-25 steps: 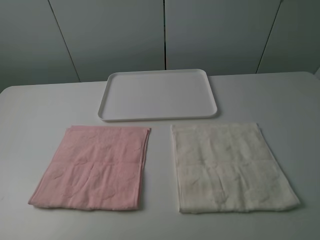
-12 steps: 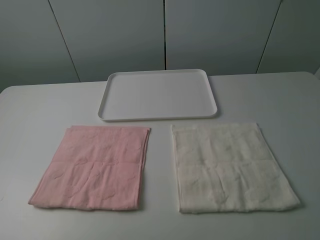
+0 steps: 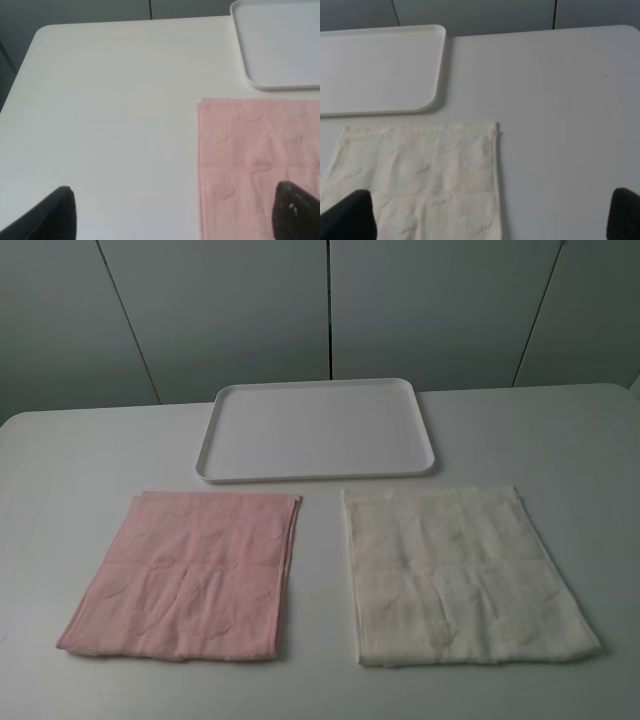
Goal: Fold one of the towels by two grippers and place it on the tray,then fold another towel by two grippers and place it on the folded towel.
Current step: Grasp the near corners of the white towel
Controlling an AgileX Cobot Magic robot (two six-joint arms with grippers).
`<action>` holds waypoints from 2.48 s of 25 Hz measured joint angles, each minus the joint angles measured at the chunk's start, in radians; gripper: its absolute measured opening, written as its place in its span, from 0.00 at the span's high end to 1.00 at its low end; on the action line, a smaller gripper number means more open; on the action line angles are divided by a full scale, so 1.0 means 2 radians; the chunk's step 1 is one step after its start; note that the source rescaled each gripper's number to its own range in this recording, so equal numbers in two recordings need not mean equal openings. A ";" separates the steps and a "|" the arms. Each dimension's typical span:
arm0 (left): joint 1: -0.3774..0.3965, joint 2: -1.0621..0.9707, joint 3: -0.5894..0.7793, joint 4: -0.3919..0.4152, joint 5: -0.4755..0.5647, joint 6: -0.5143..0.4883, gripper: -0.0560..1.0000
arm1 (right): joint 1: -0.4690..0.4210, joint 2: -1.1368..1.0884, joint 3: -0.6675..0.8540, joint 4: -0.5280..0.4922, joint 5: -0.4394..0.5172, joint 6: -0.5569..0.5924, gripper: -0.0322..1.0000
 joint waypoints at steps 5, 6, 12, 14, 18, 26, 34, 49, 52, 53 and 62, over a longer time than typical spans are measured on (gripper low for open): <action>0.000 0.000 0.000 0.000 0.000 0.000 0.00 | 0.000 0.000 0.000 0.000 0.000 0.000 0.00; 0.000 0.000 0.000 0.000 0.000 0.000 0.00 | 0.000 0.000 0.000 0.000 0.000 0.000 0.00; 0.000 0.000 0.000 0.000 0.000 0.000 0.00 | 0.000 0.000 0.000 0.000 0.000 0.000 0.00; 0.000 0.000 0.000 0.000 0.000 0.000 0.00 | 0.000 0.000 0.000 0.000 0.000 0.000 0.00; 0.000 0.000 0.000 0.000 0.000 0.000 0.00 | 0.000 0.000 0.000 0.000 0.000 0.000 0.00; 0.000 0.006 0.000 0.000 0.000 0.000 0.00 | 0.000 0.000 -0.013 0.000 0.003 -0.018 0.00; 0.000 0.139 -0.023 -0.035 -0.045 0.025 0.00 | 0.010 0.096 -0.022 0.011 -0.038 -0.037 0.00; -0.006 0.477 -0.138 -0.280 -0.158 0.360 0.01 | 0.048 0.444 -0.119 0.101 -0.134 -0.233 0.00; -0.044 0.533 -0.163 -0.283 -0.162 0.382 0.01 | 0.077 0.509 -0.153 0.086 -0.118 -0.259 0.00; -0.063 0.547 -0.172 -0.276 -0.163 0.384 0.01 | 0.085 0.525 -0.163 0.078 -0.114 -0.264 0.00; -0.231 0.663 -0.219 -0.161 -0.193 0.364 0.01 | 0.096 0.592 -0.180 0.063 -0.080 -0.415 0.00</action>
